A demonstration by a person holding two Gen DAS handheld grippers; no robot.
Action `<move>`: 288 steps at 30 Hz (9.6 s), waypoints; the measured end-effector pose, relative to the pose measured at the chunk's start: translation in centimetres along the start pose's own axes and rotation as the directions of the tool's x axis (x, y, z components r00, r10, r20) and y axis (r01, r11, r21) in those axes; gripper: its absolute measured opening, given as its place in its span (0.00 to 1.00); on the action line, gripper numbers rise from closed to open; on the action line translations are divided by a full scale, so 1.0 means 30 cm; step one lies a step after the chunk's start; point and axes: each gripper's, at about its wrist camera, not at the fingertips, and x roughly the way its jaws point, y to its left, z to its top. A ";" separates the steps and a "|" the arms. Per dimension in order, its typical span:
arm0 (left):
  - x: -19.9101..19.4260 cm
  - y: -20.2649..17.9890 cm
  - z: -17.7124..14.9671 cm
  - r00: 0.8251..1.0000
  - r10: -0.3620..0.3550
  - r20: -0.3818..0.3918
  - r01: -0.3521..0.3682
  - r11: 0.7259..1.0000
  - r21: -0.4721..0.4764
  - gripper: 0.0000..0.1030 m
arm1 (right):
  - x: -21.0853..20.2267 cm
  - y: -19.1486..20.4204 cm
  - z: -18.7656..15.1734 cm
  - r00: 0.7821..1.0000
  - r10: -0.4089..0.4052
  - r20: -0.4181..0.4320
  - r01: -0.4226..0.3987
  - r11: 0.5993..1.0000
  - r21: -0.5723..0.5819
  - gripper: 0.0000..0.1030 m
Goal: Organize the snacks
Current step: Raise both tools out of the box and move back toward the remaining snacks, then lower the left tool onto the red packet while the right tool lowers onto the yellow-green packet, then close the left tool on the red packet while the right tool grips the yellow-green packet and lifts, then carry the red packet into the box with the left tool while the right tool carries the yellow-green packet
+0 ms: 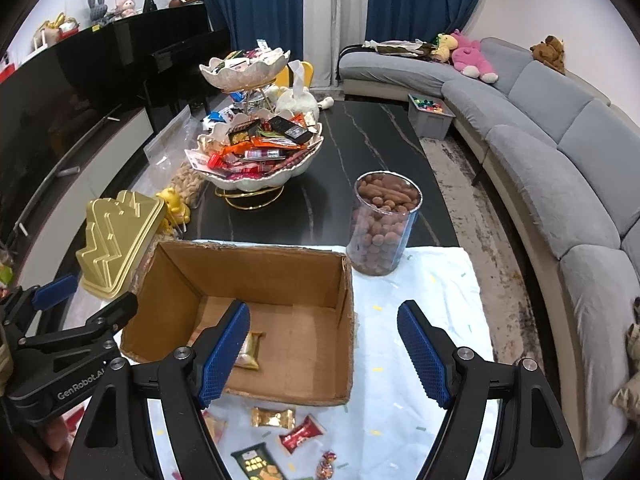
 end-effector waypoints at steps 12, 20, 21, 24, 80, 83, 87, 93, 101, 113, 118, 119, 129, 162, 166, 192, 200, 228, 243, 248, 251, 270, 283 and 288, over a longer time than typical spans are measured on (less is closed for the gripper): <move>-0.073 0.002 -0.061 1.000 0.001 0.002 0.000 1.000 -0.007 0.81 | -0.070 -0.008 -0.055 1.000 0.012 0.019 -0.013 1.000 0.018 0.75; -0.125 -0.001 -0.139 1.000 -0.001 0.025 0.001 1.000 0.005 0.81 | -0.126 0.004 -0.105 0.999 0.024 0.038 -0.024 1.000 0.003 0.75; -0.128 -0.001 -0.149 1.000 -0.003 0.024 0.003 1.000 0.005 0.81 | -0.132 0.005 -0.113 0.999 0.025 0.040 -0.025 1.000 0.002 0.75; -0.139 0.003 -0.181 1.000 -0.011 0.021 0.011 1.000 0.004 0.81 | -0.146 0.009 -0.140 0.999 0.022 0.044 -0.021 1.000 -0.007 0.75; -0.136 -0.066 -0.723 0.996 -0.059 0.066 0.052 0.993 0.106 0.81 | -0.162 0.020 -0.649 0.998 0.022 0.065 -0.019 0.998 -0.053 0.75; -0.127 -0.070 -0.755 0.996 -0.064 0.065 0.056 0.991 0.120 0.80 | -0.153 0.025 -0.675 0.998 0.024 0.066 -0.020 0.998 -0.060 0.75; -0.115 -0.071 -0.782 0.996 -0.064 0.068 0.055 0.990 0.134 0.80 | -0.145 0.033 -0.713 0.997 0.026 0.072 -0.021 0.997 -0.069 0.75; -0.096 -0.076 -0.816 0.994 -0.065 0.083 0.051 0.985 0.163 0.80 | -0.131 0.048 -0.766 0.996 0.036 0.077 -0.030 0.996 -0.084 0.75; -0.068 -0.083 -0.865 0.992 -0.091 0.089 0.072 0.977 0.199 0.80 | -0.106 0.056 -0.810 0.995 0.038 0.088 -0.030 0.996 -0.088 0.75; 0.020 -0.092 -0.906 0.993 -0.101 0.061 0.083 0.967 0.240 0.80 | -0.024 0.058 -0.862 0.999 0.026 0.041 -0.022 0.996 -0.090 0.75; 0.065 -0.090 -0.911 0.994 -0.097 0.043 0.083 0.964 0.254 0.80 | 0.022 0.064 -0.875 1.000 0.022 0.016 -0.021 0.995 -0.097 0.74; 0.072 -0.091 -0.913 0.994 -0.098 0.039 0.085 0.963 0.255 0.80 | 0.029 0.064 -0.876 1.000 0.023 0.012 -0.022 0.995 -0.096 0.73; 0.128 -0.105 -0.921 0.994 -0.105 0.001 0.101 0.957 0.271 0.80 | 0.104 0.055 -0.895 0.998 0.049 -0.050 -0.053 0.996 -0.075 0.57; 0.190 -0.122 -0.924 0.986 -0.155 -0.059 0.165 0.952 0.256 0.37 | 0.206 0.021 -0.911 0.987 0.094 -0.132 -0.098 0.995 -0.024 0.28; 0.179 -0.123 -0.926 0.987 -0.155 -0.047 0.162 0.954 0.252 0.36 | 0.188 0.028 -0.905 0.989 0.091 -0.115 -0.096 0.995 -0.037 0.28; 0.062 -0.100 -0.874 0.993 -0.117 0.030 0.110 0.977 0.182 0.36 | 0.064 0.026 -0.842 0.997 0.074 -0.009 -0.074 0.996 -0.056 0.28; 0.007 -0.099 -0.852 0.993 -0.100 0.061 0.090 0.983 0.160 0.36 | 0.012 0.021 -0.818 0.997 0.073 0.019 -0.072 0.996 -0.056 0.28; -0.183 -0.075 -0.743 0.987 -0.067 0.145 0.056 0.996 0.076 0.35 | -0.197 0.017 -0.702 0.991 0.064 0.116 -0.059 0.997 -0.048 0.28; -0.266 -0.059 -0.632 0.980 -0.050 0.191 0.043 0.998 0.041 0.35 | -0.286 0.010 -0.604 0.983 0.067 0.173 -0.063 0.998 -0.032 0.28; -0.287 -0.052 -0.596 0.978 -0.045 0.204 0.041 0.999 0.027 0.35 | -0.308 0.015 -0.569 0.979 0.075 0.192 -0.070 0.997 -0.033 0.28; -0.299 -0.047 -0.572 0.977 -0.044 0.210 0.041 0.999 0.019 0.35 | -0.321 0.018 -0.546 0.976 0.079 0.203 -0.073 0.997 -0.036 0.28; -0.354 -0.033 -0.415 0.964 -0.023 0.263 0.025 1.000 -0.002 0.35 | -0.358 0.041 -0.418 0.960 0.097 0.262 -0.088 0.995 -0.047 0.28; -0.342 -0.024 -0.341 0.962 -0.014 0.271 0.017 1.000 -0.010 0.35 | -0.343 0.061 -0.344 0.957 0.101 0.273 -0.090 0.995 -0.053 0.28; -0.325 -0.022 -0.303 0.962 -0.015 0.272 0.017 1.000 -0.006 0.35 | -0.327 0.069 -0.310 0.956 0.101 0.276 -0.089 0.994 -0.055 0.28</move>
